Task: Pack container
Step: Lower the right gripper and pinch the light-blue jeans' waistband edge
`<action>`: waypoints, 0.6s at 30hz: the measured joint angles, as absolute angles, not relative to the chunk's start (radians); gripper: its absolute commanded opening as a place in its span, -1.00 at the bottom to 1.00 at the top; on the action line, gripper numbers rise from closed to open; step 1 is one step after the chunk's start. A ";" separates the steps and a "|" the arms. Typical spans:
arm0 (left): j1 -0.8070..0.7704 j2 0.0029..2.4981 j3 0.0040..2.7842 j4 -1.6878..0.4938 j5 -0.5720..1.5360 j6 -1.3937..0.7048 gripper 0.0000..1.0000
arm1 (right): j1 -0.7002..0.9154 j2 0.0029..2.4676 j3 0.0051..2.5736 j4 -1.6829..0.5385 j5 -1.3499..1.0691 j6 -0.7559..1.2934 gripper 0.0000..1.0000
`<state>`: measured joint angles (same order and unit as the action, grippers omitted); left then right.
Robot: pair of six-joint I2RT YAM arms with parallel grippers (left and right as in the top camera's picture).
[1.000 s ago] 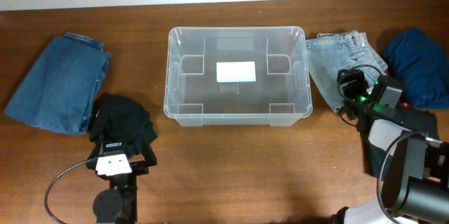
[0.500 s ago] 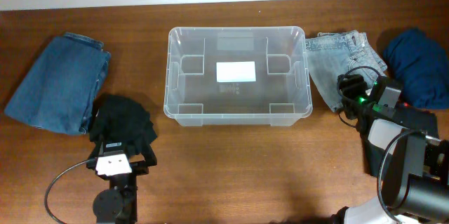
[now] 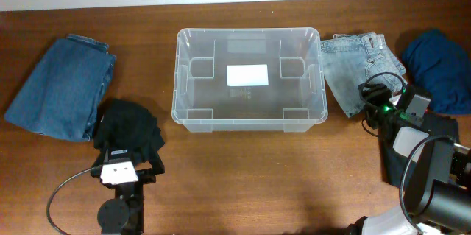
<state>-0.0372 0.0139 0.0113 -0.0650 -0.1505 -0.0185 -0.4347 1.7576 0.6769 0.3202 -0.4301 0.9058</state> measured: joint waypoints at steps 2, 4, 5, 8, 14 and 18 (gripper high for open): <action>-0.037 0.014 0.011 -0.065 -0.150 -0.019 0.99 | -0.435 1.759 0.677 0.322 -0.436 0.895 0.31; -0.037 0.014 0.011 -0.065 -0.150 -0.019 0.99 | -0.435 1.761 0.677 0.324 -0.440 0.888 0.43; -0.037 0.014 0.011 -0.065 -0.150 -0.019 0.99 | -0.435 1.761 0.677 0.329 -0.444 0.885 0.46; -0.037 0.014 0.011 -0.065 -0.150 -0.019 0.99 | -0.435 1.761 0.677 0.339 -0.448 0.881 0.49; -0.037 0.014 0.011 -0.065 -0.150 -0.019 0.99 | -0.427 1.761 0.677 0.344 -0.436 0.889 0.49; -0.037 0.014 0.011 -0.065 -0.150 -0.019 0.99 | -0.419 1.761 0.677 0.347 -0.418 0.913 0.42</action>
